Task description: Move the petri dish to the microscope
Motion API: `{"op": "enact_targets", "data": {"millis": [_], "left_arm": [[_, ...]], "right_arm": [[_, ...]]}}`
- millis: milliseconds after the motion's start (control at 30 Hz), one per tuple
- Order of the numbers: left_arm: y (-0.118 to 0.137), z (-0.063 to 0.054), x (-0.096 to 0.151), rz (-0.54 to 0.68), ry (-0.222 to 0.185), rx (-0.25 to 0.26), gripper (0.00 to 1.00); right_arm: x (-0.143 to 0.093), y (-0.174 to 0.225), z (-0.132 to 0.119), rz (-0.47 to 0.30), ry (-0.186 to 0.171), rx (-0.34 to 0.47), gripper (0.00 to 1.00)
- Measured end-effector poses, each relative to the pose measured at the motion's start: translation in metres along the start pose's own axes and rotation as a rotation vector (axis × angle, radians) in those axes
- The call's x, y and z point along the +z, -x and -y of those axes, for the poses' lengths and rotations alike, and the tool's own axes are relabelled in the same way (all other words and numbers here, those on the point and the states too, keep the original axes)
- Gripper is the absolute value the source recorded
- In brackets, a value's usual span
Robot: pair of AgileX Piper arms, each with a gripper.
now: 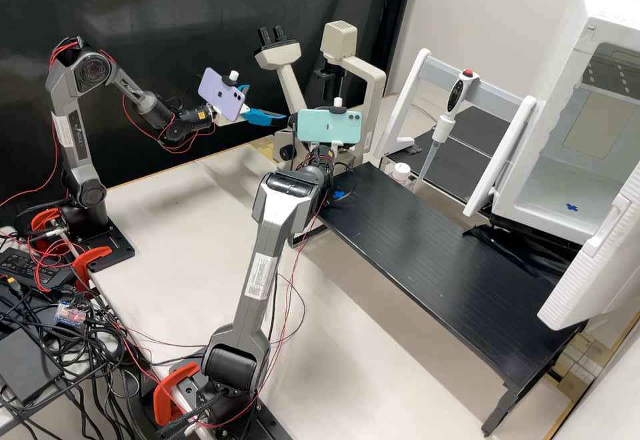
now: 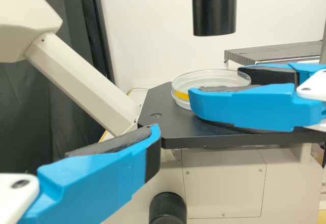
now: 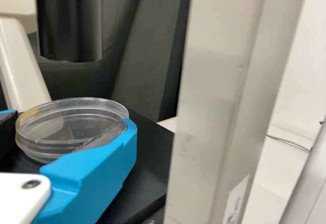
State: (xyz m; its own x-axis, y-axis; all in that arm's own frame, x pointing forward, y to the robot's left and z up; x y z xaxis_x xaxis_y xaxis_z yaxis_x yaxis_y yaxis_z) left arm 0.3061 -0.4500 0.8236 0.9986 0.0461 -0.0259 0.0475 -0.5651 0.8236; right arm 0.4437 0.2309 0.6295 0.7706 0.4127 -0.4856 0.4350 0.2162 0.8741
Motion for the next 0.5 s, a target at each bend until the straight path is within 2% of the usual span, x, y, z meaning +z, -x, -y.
{"op": "enact_targets", "data": {"millis": [33, 67, 233, 333, 500], "left_arm": [[0.0, 0.0, 0.0, 0.0, 0.0, 0.0, 1.0], [0.0, 0.0, 0.0, 0.0, 0.0, 0.0, 1.0], [0.0, 0.0, 0.0, 0.0, 0.0, 0.0, 1.0], [0.0, 0.0, 0.0, 0.0, 0.0, 0.0, 1.0], [0.0, 0.0, 0.0, 0.0, 0.0, 0.0, 1.0]], "right_arm": [[0.0001, -0.0008, 0.0, -0.001, 0.0, 0.001, 0.0], [0.0005, -0.0015, 0.0, 0.004, 0.001, -0.001, 1.0], [0.0025, -0.0018, 0.0019, 0.015, -0.005, -0.01, 1.0], [0.0022, -0.0018, 0.0024, 0.011, 0.01, -0.016, 1.0], [0.0022, -0.0018, 0.0024, 0.011, 0.014, -0.016, 1.0]]}}
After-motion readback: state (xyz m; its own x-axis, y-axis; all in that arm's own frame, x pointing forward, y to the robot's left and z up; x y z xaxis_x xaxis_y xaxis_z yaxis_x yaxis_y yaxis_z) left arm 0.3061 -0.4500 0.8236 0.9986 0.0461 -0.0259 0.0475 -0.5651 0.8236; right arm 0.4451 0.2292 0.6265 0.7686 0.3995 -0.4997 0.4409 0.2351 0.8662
